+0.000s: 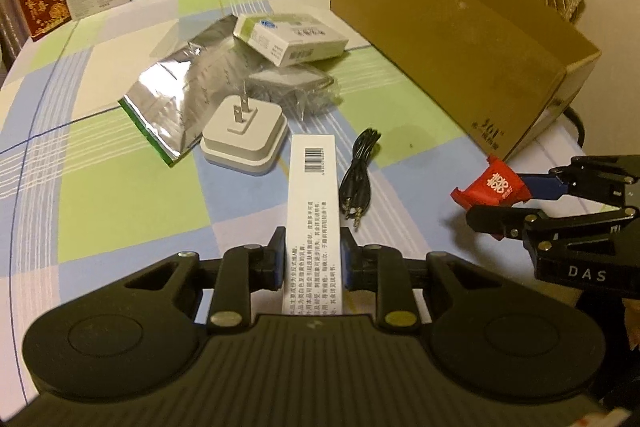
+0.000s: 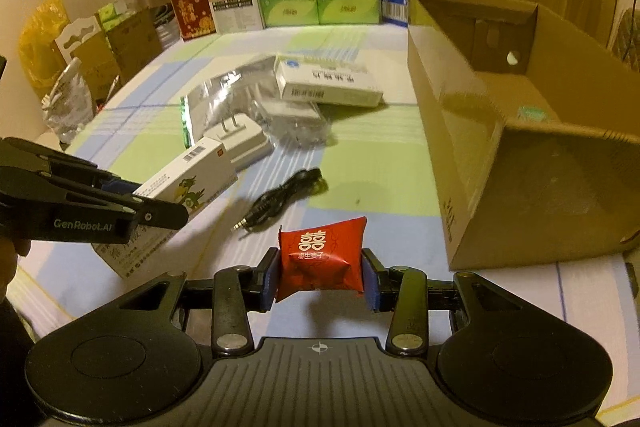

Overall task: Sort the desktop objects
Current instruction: 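Lift the candy packet and white box and carry them over the cardboard box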

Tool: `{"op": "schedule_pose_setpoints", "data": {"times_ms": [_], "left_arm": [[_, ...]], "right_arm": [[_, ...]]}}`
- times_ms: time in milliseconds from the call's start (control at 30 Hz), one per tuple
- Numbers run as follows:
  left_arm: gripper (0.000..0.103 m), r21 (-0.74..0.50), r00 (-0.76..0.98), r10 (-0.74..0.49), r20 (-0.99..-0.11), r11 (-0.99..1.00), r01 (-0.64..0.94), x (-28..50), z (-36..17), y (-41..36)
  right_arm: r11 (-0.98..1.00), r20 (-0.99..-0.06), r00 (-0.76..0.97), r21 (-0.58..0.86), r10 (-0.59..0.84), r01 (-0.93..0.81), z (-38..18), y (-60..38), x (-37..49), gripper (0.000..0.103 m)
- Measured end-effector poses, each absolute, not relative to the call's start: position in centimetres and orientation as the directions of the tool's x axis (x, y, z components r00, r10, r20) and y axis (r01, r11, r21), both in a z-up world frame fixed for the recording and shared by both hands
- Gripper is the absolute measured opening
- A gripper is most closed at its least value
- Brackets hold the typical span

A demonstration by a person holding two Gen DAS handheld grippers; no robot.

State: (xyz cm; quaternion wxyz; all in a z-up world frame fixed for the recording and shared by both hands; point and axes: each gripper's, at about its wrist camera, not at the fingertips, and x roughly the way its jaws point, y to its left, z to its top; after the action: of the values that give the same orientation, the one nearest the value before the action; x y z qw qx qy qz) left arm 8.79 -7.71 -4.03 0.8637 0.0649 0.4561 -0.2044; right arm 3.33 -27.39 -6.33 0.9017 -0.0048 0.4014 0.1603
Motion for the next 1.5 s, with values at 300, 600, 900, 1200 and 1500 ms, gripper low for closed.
{"op": "schedule_pose_setpoints", "data": {"times_ms": [300, 600, 900, 1200, 1500], "left_arm": [[0.021, -0.133, 0.533, -0.326, -0.781, 0.92, 0.368, 6.7, -0.3, -9.1], [0.021, -0.17, 0.559, -0.396, -0.728, 0.895, 0.413, 5.6, 3.7, -12.3], [0.021, -0.176, 0.564, -0.445, -0.696, 0.867, 0.466, 5.5, 6.2, -16.6], [0.021, -0.185, 0.549, -0.485, -0.681, 0.839, 0.512, 6.9, 7.4, -21.1], [0.021, -0.206, 0.542, -0.505, -0.672, 0.83, 0.518, 10.0, 7.8, -24.9]], "right_arm": [[0.953, -0.671, 0.686, 0.115, 0.282, -0.279, -2.4, -28.9, 2.2, 0.039], [0.97, -0.612, 0.755, 0.091, 0.233, -0.226, 1.6, -32.6, 1.5, 0.039], [0.987, -0.578, 0.8, 0.081, 0.161, -0.14, 3.6, -37.7, 1.5, 0.039], [0.994, -0.563, 0.819, 0.067, 0.111, -0.088, 4.8, -41.8, 2.7, 0.039], [0.996, -0.569, 0.817, 0.052, 0.094, -0.078, 4.9, -43.8, 5.7, 0.039]]}}
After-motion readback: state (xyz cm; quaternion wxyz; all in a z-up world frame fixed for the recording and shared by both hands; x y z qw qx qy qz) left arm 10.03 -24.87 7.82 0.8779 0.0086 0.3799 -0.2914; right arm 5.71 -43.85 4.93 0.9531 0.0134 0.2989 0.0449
